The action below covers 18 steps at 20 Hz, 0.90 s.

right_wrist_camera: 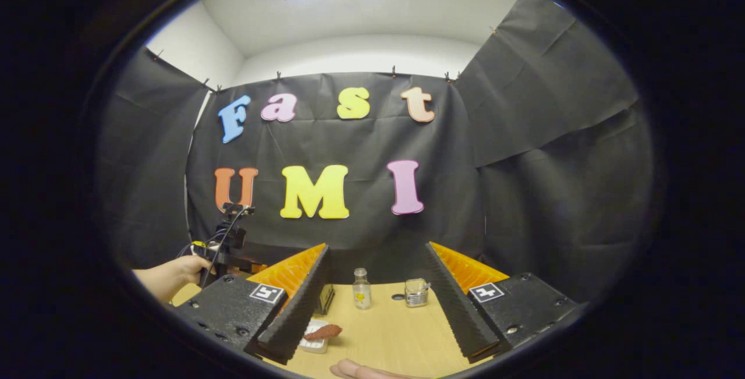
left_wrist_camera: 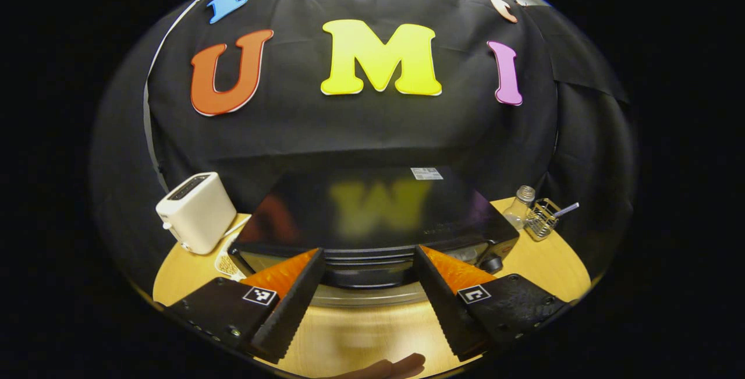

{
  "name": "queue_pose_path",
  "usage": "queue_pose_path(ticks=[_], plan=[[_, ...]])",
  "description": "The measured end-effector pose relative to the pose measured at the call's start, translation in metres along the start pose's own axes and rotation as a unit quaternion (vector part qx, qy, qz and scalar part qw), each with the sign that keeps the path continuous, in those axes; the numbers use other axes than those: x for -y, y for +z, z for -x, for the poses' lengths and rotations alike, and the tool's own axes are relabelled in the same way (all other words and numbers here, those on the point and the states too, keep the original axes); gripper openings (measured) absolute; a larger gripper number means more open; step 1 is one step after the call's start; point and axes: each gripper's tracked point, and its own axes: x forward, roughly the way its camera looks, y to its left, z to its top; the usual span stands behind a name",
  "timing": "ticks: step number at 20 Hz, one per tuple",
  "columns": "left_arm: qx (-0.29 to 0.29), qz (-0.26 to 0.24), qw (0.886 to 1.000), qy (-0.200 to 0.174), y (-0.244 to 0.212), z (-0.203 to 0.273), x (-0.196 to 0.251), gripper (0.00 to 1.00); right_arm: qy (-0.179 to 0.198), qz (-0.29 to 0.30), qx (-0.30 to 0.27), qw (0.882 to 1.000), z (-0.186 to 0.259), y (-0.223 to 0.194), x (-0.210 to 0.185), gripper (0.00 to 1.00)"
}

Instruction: Open the electric oven with the left hand, put the food in, and close the electric oven.

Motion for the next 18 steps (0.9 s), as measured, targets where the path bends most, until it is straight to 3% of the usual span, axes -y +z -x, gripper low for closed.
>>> queue_pose_path(ticks=[1,3,8,10,11,14,15,16,18], plan=[[0.0,-0.001,1.0,0.004,0.0,-0.004,-0.001,0.97,0.0,-0.001,-0.004,1.0,0.001,-0.002,0.001,0.96],[-0.005,-0.007,1.0,0.004,-0.001,-0.002,-0.001,0.97,0.003,-0.003,-0.009,1.0,0.002,-0.005,0.003,1.0],[-0.013,-0.004,1.0,0.001,-0.011,0.016,0.001,0.96,0.0,-0.011,-0.009,1.0,0.009,-0.005,0.009,1.0],[-0.011,-0.003,1.0,0.003,-0.02,0.028,0.003,0.96,-0.007,-0.009,-0.013,1.0,0.013,-0.007,0.013,0.96],[-0.007,-0.005,1.0,0.003,-0.025,0.033,0.004,0.96,-0.006,-0.008,-0.012,1.0,0.015,-0.005,0.013,1.0],[-0.008,-0.007,1.0,0.004,-0.044,0.051,0.005,0.97,-0.003,-0.012,-0.013,1.0,0.017,-0.009,0.011,1.0],[-0.011,-0.008,1.0,0.003,-0.051,0.057,0.006,0.96,-0.003,-0.018,-0.022,1.0,0.018,-0.014,0.011,0.96],[-0.011,-0.01,1.0,0.001,-0.058,0.062,0.007,0.96,0.002,-0.024,-0.029,0.999,0.019,-0.018,0.008,1.0],[-0.013,-0.01,1.0,-0.001,-0.073,0.071,0.006,0.96,0.018,-0.031,-0.042,0.998,0.02,-0.021,0.0,0.96]])
